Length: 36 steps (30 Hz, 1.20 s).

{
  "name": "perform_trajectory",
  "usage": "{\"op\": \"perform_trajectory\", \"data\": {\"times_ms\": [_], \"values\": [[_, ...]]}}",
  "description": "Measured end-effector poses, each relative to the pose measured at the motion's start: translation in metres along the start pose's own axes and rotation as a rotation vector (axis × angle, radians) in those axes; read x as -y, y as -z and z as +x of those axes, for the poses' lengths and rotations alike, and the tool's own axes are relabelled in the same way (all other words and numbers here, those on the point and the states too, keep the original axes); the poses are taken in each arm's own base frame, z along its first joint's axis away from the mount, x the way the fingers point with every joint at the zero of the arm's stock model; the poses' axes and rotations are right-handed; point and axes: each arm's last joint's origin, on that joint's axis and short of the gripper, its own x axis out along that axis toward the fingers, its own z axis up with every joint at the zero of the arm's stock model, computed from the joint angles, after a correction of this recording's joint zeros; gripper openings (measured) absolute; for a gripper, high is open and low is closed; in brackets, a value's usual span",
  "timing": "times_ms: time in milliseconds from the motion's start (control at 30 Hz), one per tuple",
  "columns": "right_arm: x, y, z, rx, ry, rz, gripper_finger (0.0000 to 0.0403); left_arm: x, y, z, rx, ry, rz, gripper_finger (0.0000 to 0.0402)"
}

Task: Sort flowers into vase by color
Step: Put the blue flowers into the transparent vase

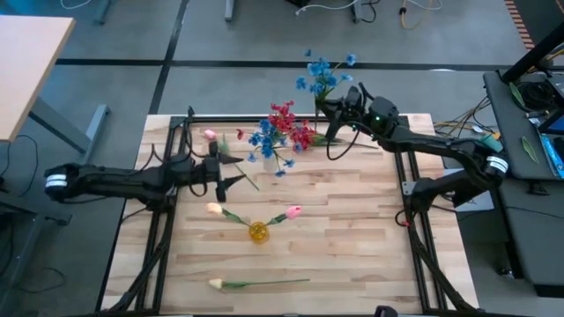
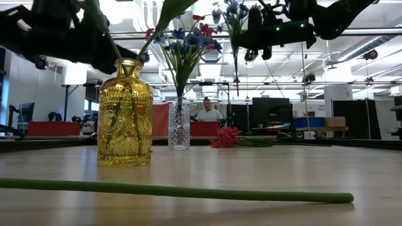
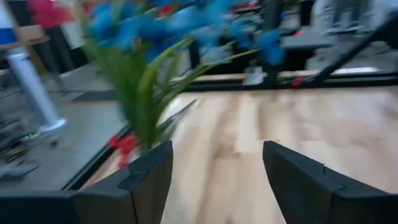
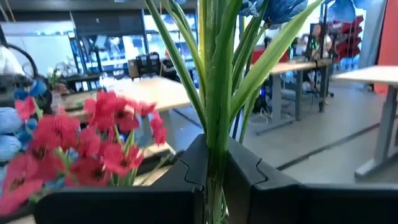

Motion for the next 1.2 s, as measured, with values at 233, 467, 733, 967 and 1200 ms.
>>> {"op": "perform_trajectory", "data": {"times_ms": [233,467,733,967,1200], "values": [[0.002,0.005,0.009,0.07,-0.024,-0.037,0.0022,-0.018,0.009,0.005,-0.051,-0.07,-0.01,0.0233],[0.011,0.012,0.012,0.054,-0.017,-0.039,0.0022,-0.025,0.017,0.011,-0.093,-0.028,-0.11,0.0233],[0.011,0.014,0.013,0.046,-0.049,-0.039,0.0022,-0.029,0.028,0.024,-0.11,-0.053,-0.112,0.0261],[0.011,0.014,0.013,0.046,-0.048,-0.055,0.0022,-0.034,0.038,0.036,-0.095,-0.082,-0.109,0.0308],[0.011,0.014,0.013,0.046,-0.049,-0.072,0.0022,-0.034,0.047,0.047,-0.078,-0.083,-0.099,0.0326]]}}
